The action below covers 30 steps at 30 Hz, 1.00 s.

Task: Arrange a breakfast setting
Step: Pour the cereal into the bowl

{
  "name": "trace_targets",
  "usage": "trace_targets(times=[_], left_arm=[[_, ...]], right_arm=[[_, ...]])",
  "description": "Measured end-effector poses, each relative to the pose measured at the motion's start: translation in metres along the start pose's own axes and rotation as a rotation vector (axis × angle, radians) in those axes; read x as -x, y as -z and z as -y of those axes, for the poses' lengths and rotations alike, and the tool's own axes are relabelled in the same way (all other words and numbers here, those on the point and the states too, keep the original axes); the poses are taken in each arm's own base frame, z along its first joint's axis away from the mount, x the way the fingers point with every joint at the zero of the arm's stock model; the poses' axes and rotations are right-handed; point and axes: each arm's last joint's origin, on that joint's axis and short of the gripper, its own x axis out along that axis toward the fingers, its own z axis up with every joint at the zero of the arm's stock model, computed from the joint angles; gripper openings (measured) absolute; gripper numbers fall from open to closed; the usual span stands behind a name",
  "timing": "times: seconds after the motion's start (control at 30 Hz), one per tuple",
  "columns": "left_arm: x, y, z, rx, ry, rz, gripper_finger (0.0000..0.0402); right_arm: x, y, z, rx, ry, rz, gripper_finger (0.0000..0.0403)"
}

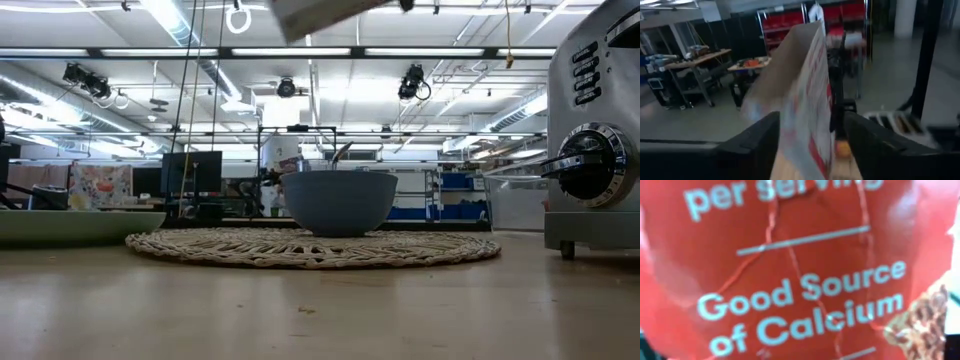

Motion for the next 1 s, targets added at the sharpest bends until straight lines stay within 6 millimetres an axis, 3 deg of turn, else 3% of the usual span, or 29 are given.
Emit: trace_targets(times=[0.07, 0.17, 0.37, 0.6, 1.0], left_arm=[[0.008, -0.001, -0.002, 0.029, -0.003, 0.022, 0.0253], [0.002, 0.003, 0.0, 0.052, 0.0, -0.007, 0.0276], [-0.054, 0.019, 0.017, 0.085, 0.008, -0.052, 0.0311], [-0.127, 0.049, 0.04, 0.107, 0.1, -0.034, 0.0316], [-0.185, 0.069, 0.038, 0.223, 0.315, -0.008, 0.0316]], right_arm=[[0.02, -0.009, -0.001, 0.001, 0.0, 0.062, 0.0247], [0.044, -0.021, -0.004, 0.002, -0.014, 0.154, 0.0246], [0.077, -0.037, -0.009, 0.021, -0.124, 0.31, 0.0246], [0.081, -0.038, -0.014, 0.038, -0.26, 0.305, 0.0246], [0.073, -0.035, -0.013, 0.06, -0.261, 0.271, 0.0246]])
